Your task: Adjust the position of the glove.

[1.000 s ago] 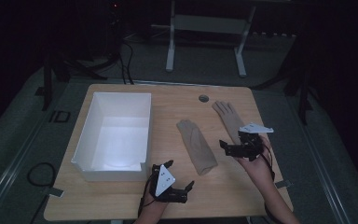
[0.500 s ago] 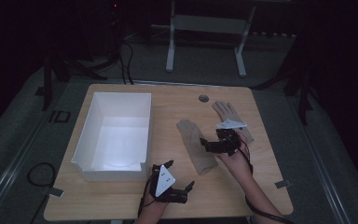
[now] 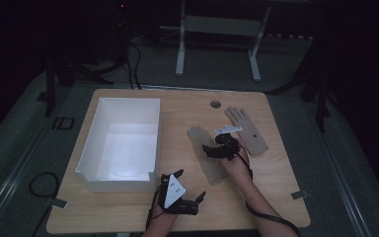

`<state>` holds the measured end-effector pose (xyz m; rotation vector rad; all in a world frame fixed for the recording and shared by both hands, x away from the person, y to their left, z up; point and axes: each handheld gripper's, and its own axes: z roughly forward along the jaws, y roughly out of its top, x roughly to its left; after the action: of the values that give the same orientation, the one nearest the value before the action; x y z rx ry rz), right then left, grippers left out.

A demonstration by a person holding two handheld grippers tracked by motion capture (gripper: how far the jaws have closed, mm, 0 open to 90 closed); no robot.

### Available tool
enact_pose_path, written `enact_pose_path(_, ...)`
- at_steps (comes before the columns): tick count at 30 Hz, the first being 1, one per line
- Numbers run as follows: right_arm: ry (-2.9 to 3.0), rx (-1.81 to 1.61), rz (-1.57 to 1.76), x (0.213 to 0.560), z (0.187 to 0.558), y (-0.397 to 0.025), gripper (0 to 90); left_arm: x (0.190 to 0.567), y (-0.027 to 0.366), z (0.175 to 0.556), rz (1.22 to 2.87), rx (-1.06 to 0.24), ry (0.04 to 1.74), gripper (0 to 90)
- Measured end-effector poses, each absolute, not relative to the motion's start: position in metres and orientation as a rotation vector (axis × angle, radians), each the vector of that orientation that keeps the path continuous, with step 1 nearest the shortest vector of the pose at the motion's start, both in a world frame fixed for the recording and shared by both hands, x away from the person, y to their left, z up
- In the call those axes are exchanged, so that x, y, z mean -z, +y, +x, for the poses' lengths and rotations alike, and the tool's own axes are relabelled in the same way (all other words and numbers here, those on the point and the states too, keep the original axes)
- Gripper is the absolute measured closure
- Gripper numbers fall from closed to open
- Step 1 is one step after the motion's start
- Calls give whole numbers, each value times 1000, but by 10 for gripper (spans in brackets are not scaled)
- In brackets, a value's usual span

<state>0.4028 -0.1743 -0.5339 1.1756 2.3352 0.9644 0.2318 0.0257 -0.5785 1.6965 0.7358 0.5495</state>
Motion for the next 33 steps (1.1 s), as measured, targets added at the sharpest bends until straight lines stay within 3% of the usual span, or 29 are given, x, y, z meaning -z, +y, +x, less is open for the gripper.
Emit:
enact_pose_path(11, 2354, -937, 1228, 560, 411, -175, 471, 578, 26, 232, 1705, -550, 735, 4)
enact_pose_path(16, 2319, -958, 1200, 563, 408, -177, 717, 578, 25, 232, 1705, -551, 732, 4)
enact_pose_path(18, 2305, -964, 1215, 563, 407, -178, 768, 578, 25, 232, 1706, -551, 733, 4)
enact_pose_path(25, 2275, -998, 1250, 549, 405, -178, 796, 578, 25, 232, 1707, -548, 735, 4)
enact_pose_path(33, 2167, -1106, 1275, 498, 398, -183, 795, 578, 25, 233, 1708, -547, 738, 4)
